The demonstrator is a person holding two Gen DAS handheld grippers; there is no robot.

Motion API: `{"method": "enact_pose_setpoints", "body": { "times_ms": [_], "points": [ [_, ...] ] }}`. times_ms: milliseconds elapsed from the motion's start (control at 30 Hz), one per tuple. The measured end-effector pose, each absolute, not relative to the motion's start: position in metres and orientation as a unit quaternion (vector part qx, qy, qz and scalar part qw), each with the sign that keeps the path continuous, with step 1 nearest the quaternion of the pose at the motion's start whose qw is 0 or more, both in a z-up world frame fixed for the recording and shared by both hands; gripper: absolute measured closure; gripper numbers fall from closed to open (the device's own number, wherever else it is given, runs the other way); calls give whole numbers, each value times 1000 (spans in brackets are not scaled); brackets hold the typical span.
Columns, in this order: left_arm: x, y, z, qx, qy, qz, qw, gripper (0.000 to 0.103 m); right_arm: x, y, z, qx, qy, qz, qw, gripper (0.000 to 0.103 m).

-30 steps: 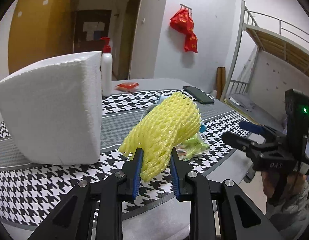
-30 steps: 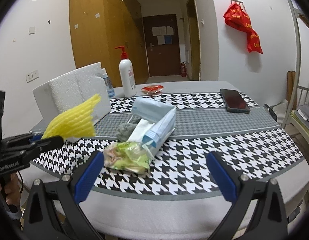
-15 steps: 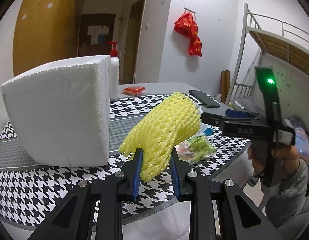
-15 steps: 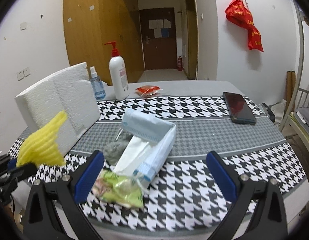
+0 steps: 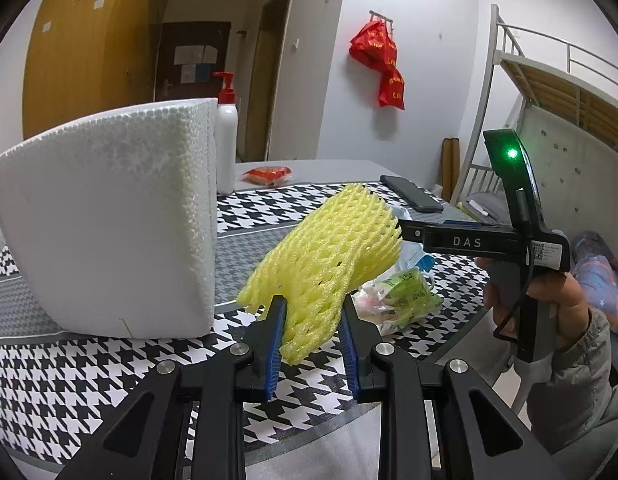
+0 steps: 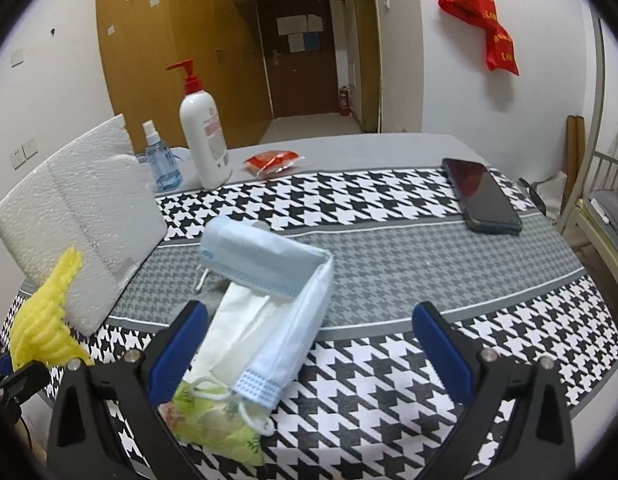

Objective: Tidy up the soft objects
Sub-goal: 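Lift the yellow net with the left gripper while the right gripper grasps the blue mask, then carry the blue mask with the right gripper over the white foam box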

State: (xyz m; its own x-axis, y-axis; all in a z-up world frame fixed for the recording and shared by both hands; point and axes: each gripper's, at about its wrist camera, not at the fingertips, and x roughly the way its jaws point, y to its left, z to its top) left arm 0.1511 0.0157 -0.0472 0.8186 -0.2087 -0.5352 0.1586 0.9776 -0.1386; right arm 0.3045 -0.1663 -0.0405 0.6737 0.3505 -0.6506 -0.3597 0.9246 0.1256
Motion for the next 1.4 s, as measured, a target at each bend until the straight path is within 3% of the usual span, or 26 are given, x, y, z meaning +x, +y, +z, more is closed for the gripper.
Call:
{"method": "enact_pose_setpoints", "body": {
  "times_ms": [100, 200, 367, 500, 667, 1400],
  "points": [
    [153, 18, -47, -46, 286, -96, 952, 76, 307, -169, -42, -1, 358, 193, 914, 1],
    [153, 19, -47, -46, 286, -95, 952, 76, 309, -169, -43, 6, 361, 200, 911, 11],
    [154, 19, -46, -47, 286, -94, 952, 76, 313, -164, -50, 7, 380, 211, 901, 44],
    [151, 21, -46, -47, 285, -91, 953, 76, 313, -163, -53, 4, 386, 215, 897, 55],
    [146, 21, -46, -47, 281, -89, 955, 76, 315, -164, -56, 12, 392, 219, 893, 80],
    [114, 23, -37, -44, 254, -86, 962, 76, 286, -189, -24, 23, 347, 216, 912, 95]
  ]
}}
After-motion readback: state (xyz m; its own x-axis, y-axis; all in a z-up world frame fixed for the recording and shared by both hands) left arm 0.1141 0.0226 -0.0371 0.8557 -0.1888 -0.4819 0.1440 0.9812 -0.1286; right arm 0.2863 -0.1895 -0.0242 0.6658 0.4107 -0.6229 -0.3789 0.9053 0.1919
